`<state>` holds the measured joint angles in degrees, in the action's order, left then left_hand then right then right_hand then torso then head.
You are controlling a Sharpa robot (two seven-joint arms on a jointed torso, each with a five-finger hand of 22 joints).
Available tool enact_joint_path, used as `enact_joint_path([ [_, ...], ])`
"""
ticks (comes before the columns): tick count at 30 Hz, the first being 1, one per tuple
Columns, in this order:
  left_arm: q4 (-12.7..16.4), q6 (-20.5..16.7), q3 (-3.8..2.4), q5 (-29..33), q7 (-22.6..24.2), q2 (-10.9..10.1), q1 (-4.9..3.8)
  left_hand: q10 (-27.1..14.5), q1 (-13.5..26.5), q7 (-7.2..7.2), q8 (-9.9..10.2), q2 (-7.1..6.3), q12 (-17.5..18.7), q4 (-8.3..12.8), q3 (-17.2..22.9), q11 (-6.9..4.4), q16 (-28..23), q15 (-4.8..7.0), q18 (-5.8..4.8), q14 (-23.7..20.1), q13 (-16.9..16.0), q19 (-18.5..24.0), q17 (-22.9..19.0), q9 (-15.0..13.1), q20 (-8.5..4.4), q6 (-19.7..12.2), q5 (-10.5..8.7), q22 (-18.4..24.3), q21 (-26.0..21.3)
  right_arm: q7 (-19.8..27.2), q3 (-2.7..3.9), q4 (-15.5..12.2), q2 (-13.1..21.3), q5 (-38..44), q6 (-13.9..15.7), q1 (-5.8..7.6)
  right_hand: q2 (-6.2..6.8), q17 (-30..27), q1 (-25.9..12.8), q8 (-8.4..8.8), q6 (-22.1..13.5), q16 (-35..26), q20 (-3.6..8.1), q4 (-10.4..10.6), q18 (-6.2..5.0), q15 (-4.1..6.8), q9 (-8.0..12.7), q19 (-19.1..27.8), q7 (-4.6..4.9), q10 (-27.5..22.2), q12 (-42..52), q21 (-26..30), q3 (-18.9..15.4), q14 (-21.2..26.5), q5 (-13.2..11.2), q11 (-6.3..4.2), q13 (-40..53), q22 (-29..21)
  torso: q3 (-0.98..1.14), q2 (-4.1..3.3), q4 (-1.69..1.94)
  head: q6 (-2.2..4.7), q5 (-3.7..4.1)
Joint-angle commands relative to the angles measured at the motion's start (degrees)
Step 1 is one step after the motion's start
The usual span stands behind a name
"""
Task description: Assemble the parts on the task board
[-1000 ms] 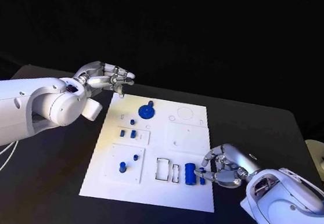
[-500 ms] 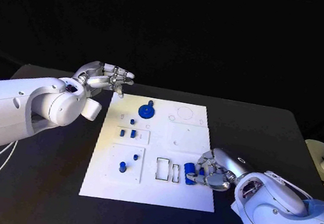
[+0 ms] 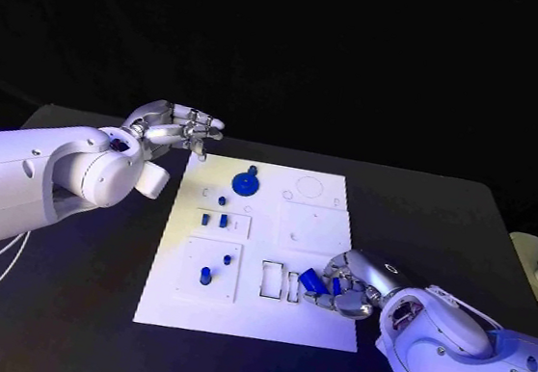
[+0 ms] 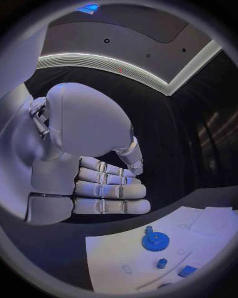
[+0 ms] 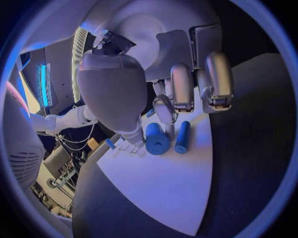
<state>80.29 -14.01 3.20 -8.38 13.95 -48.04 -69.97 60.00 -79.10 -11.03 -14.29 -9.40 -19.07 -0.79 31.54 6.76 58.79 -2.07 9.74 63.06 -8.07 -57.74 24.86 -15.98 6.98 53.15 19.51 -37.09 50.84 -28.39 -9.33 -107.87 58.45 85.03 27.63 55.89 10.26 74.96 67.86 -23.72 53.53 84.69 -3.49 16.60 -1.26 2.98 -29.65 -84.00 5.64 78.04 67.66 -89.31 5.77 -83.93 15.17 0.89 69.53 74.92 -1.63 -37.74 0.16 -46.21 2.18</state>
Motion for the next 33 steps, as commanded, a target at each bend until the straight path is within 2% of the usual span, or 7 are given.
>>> enact_joint_path([
  [1, 0.29, 1.32, -0.04, 0.43, -0.13, -0.02, -0.05, -0.46, 0.62, 0.07, -0.26, -0.03, -0.3, -0.31, -0.23, 0.02, 0.34, -0.02, 0.86, -0.29, -0.05, -0.07, -0.06, 0.1, 0.22, -0.29, -0.01, 0.09, -0.26, -1.06, -0.16, 0.33, -0.45, 1.89, -1.6, -0.57, -0.66, 1.09, 0.41, -0.31, 0.09, 0.26, 0.54, 0.01, 1.22, 0.19, 0.2, -5.94, -0.44, 0.68, 0.51, -0.51, -0.37, -3.67, 0.24, -0.17, 0.52, 15.03, -0.05, 0.01, -0.01, 0.01, -0.01],
  [3, 0.38, 1.5, -0.04, 0.42, -0.22, -0.08, -0.05, -0.46, 0.62, 0.07, -0.26, -0.03, -0.3, -0.31, -0.23, 0.02, 0.34, -0.02, 0.86, -0.29, -0.05, -0.07, -0.06, 0.1, 0.22, -0.29, -0.01, 0.09, -0.26, -0.83, -0.15, 0.3, -0.6, 2.1, -0.26, -0.8, -1.2, 1.62, 1.63, -0.79, 0.59, 0.48, 0.63, -0.17, 1.26, 0.34, 0.07, -6.0, -0.67, 1.3, 1.52, -0.69, -0.14, -3.76, 0.87, -0.36, 1.5, 15.08, -0.04, 0.05, -0.04, 0.0, -0.05],
  [4, 0.41, 1.54, -0.04, 0.41, -0.24, -0.1, -0.05, -0.46, 0.62, 0.07, -0.26, -0.03, -0.3, -0.31, -0.23, 0.02, 0.34, -0.02, 0.86, -0.29, -0.05, -0.07, -0.06, 0.1, 0.22, -0.29, -0.01, 0.09, -0.26, -0.68, -0.15, 0.25, -0.63, 2.17, 0.47, -0.86, -2.45, 2.29, 3.36, -1.23, 1.24, 0.75, 0.77, -0.39, 1.26, 0.56, -0.01, -6.0, -1.0, 2.04, 2.69, -0.69, 0.85, -3.88, 1.16, -0.67, 2.6, 15.08, -0.06, 0.04, -0.03, 0.01, -0.05],
  [9, 0.46, 1.64, -0.04, 0.4, -0.3, -0.23, -0.05, -0.46, 0.62, 0.07, -0.26, -0.03, -0.3, -0.31, -0.23, 0.02, 0.34, -0.02, 0.86, -0.29, -0.05, -0.07, -0.06, 0.1, 0.22, -0.29, -0.01, 0.09, -0.26, 0.39, -0.03, -0.84, -0.19, 2.3, 5.28, -1.02, -4.22, 3.32, 6.56, -1.85, 2.63, 1.19, 1.36, -0.18, 1.26, 1.18, 0.2, -6.0, -1.78, 3.0, 4.01, -0.69, 3.5, -4.06, -1.77, -1.39, 4.08, 15.08, -0.05, 0.11, -0.07, -0.06, -0.15],
  [18, 0.42, 1.66, -0.04, 0.4, -0.37, -0.42, -0.05, -0.53, 0.65, 0.06, -0.24, -0.02, -0.3, -0.36, -0.23, 0.03, 0.35, -0.03, 0.86, -0.32, -0.04, -0.07, -0.07, 0.12, 0.23, -0.34, 0.01, 0.12, -0.31, 1.64, 0.63, -3.89, 0.95, -0.04, 9.81, 0.2, -4.85, 4.25, 6.41, -2.4, 3.87, 1.56, 1.69, 0.11, 1.26, 1.54, 0.24, -6.0, -2.28, 3.47, 4.41, -0.69, 5.2, -4.21, -1.51, -1.82, 4.68, 15.08, -0.04, 0.11, -0.14, 0.15, 0.0],
  [27, 0.47, 1.88, -0.03, 0.4, -0.47, -0.35, -0.05, -0.55, 0.64, 0.06, -0.24, 0.01, -0.31, -0.38, -0.22, 0.02, 0.35, -0.03, 0.87, -0.33, -0.03, -0.07, -0.08, 0.12, 0.23, -0.35, 0.02, 0.14, -0.34, 1.59, 0.76, -4.4, -0.85, -3.64, 5.29, 0.99, -5.06, 4.4, 4.74, -2.49, 4.21, 1.63, 1.87, 0.13, 1.26, 1.68, 0.35, -6.0, -2.43, 3.73, 4.4, -0.69, 6.02, -4.22, -0.84, -1.95, 4.88, 15.08, -0.05, 0.0, 0.0, 0.21, -0.01],
  [33, 0.52, 2.09, -0.03, 0.4, -0.53, -0.22, -0.06, -0.55, 0.64, 0.06, -0.24, 0.01, -0.31, -0.38, -0.22, 0.02, 0.35, -0.03, 0.87, -0.33, -0.03, -0.07, -0.08, 0.12, 0.23, -0.35, 0.02, 0.14, -0.34, 0.89, 0.75, -3.39, -3.45, -5.2, 0.62, 1.02, -4.3, 4.31, 0.45, -2.55, 4.44, 1.59, 1.84, 0.19, 1.26, 1.57, 0.5, -6.0, -2.28, 3.78, 3.99, -0.69, 5.56, -4.17, -0.86, -1.81, 4.88, 15.08, -0.03, -0.01, 0.01, 0.04, -0.18],
])
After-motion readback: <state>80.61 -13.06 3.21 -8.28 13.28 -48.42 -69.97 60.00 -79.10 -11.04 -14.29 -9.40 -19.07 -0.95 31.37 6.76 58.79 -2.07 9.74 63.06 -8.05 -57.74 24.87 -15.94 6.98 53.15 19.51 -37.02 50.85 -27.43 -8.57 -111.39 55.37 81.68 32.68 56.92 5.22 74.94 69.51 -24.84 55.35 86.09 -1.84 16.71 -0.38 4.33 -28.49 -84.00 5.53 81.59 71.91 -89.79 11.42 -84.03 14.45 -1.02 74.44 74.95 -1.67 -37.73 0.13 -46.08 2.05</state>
